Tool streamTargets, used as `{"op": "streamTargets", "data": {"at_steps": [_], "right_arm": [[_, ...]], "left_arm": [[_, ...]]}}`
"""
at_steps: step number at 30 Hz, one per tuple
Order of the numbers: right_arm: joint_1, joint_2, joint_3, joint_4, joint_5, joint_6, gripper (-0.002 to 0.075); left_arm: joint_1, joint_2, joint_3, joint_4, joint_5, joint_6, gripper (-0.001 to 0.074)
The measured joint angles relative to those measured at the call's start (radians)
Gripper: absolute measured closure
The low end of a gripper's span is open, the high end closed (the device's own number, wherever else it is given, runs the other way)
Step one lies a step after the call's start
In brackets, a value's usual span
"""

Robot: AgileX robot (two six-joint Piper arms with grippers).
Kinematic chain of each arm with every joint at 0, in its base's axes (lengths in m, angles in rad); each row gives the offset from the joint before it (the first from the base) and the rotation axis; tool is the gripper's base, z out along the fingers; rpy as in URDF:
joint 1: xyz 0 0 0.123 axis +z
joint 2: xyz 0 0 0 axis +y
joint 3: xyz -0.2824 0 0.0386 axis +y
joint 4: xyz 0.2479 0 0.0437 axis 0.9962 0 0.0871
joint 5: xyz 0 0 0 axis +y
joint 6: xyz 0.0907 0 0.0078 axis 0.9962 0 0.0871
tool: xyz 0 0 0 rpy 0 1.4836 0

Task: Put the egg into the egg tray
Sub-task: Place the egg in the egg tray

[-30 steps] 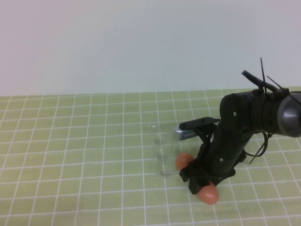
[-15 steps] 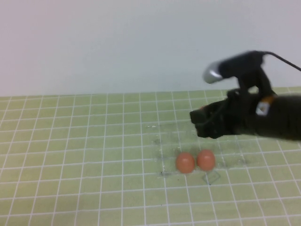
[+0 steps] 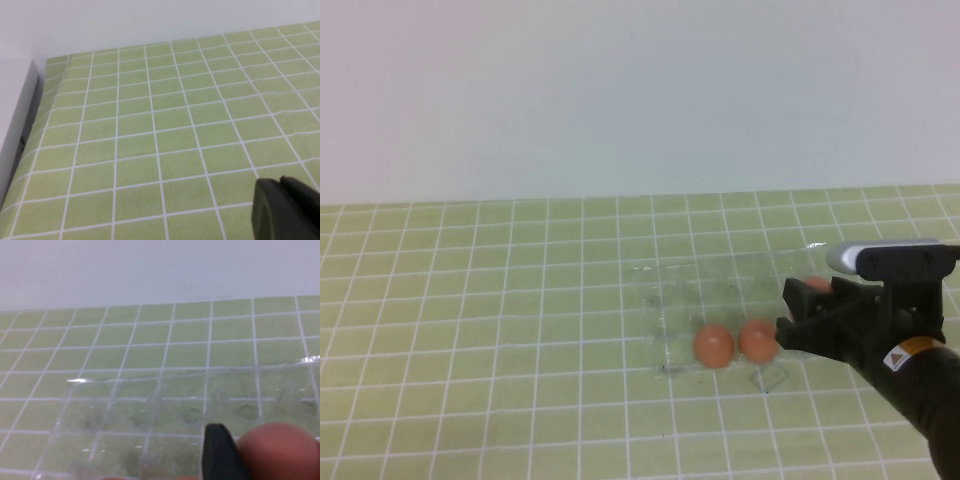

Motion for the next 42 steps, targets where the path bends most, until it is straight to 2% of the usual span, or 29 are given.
{"op": "streamTargets", "data": {"at_steps": [5, 16, 25, 42], "right_arm": [[0.0, 0.093, 0.0, -0.005, -0.1, 0.049, 0.0371], [0.0, 0.175, -0.004, -0.053, -0.176, 0.079, 0.0371], [0.0, 0.227, -0.024, -0.054, -0.188, 0.023, 0.0371], [0.001, 0.241, -0.024, -0.038, -0.185, 0.024, 0.0371]], "left_arm": [[0.0, 0.0, 0.0, 0.0, 0.0, 0.0, 0.0737], [0.0, 0.0, 0.0, 0.0, 0.0, 0.0, 0.0737], [0.0, 0.0, 0.0, 0.0, 0.0, 0.0, 0.0736], [0.0, 0.0, 0.0, 0.0, 0.0, 0.0, 0.0737]]}}
